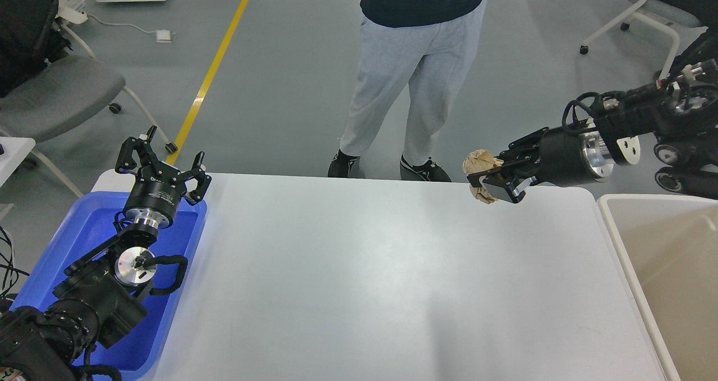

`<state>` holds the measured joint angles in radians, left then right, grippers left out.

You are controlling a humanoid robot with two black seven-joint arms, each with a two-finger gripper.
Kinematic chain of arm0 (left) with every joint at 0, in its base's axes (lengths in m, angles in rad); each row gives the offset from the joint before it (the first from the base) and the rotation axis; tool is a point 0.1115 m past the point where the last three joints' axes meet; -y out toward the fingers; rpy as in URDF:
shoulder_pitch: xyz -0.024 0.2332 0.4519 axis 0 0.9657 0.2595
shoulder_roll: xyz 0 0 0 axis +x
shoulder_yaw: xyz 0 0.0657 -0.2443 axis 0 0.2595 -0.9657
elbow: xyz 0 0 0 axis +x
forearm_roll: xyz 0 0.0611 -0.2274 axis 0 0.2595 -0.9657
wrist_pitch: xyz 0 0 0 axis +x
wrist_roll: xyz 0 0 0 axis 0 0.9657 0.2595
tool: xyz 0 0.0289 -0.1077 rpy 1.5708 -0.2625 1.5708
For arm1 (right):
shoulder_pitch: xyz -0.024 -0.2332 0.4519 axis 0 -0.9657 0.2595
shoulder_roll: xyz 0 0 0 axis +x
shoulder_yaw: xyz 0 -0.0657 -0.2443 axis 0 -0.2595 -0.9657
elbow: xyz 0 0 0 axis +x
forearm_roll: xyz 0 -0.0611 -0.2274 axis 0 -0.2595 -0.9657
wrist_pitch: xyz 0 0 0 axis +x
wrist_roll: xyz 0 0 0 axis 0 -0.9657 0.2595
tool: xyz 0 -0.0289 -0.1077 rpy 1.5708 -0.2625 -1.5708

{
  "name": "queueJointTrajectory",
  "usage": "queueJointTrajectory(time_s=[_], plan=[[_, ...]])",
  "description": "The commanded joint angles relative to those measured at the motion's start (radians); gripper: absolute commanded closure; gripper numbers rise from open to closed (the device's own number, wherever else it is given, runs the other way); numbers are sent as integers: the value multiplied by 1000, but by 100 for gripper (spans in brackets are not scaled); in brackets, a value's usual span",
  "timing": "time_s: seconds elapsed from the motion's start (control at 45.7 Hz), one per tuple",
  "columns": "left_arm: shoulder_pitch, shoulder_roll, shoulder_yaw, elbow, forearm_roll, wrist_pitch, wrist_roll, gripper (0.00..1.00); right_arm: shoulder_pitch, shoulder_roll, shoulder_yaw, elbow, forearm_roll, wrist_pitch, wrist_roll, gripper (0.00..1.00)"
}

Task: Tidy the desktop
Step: 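Lift the paper ball and carry it toward the white bin, then open the right gripper over the white bin to drop the ball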

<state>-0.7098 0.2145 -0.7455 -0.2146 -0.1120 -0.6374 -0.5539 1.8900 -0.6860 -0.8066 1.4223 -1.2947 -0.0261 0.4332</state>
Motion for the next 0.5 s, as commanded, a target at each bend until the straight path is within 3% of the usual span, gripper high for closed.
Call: queueJointTrajectory(time_s=[0.0, 0.241, 0.482], plan=[[0, 0, 0, 1, 0, 1, 2, 0, -3, -75, 4, -43, 17, 14, 5, 100], [0, -1, 0, 0, 0, 1, 0, 0, -163, -205, 29, -221, 97, 3, 7, 100], [0, 0, 0, 0, 0, -1, 0, 0, -431, -302, 193, -423, 248, 8, 7, 100]])
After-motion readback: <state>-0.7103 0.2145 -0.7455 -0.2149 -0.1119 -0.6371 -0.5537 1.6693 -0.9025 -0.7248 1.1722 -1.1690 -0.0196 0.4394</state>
